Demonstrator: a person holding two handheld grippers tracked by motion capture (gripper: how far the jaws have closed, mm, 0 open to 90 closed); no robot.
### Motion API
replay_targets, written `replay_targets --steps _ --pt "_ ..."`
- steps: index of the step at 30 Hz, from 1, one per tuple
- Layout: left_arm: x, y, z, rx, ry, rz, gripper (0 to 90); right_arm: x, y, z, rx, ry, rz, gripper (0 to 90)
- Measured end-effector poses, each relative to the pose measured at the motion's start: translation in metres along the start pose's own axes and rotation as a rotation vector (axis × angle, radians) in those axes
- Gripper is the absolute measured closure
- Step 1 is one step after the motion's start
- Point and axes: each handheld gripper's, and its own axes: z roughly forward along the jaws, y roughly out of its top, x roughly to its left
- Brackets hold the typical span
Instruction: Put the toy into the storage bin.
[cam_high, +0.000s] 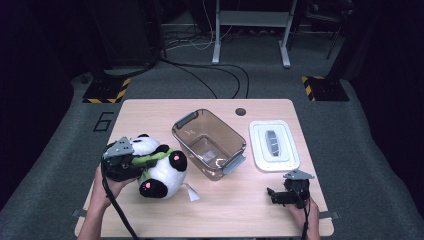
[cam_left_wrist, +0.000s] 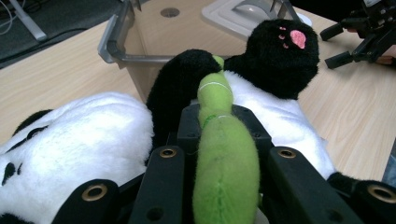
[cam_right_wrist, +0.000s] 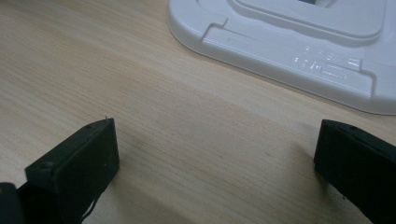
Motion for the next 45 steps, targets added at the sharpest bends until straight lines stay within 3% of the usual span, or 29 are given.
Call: replay_targets --steps 26,37,45 --pt "0.001 0.058 -0.025 -0.083 0.029 0.060 75.4 0.000 0.000 0.000 0.000 0.000 0.000 0.0" --pt "0.001 0.083 -0.020 -0.103 0.021 0.091 75.4 0.000 0.000 0.000 0.000 0.000 0.000 0.0" --pt "0.002 0.100 -0.006 -0.100 0.005 0.106 75.3 0.000 0.000 0.000 0.000 0.000 0.000 0.0"
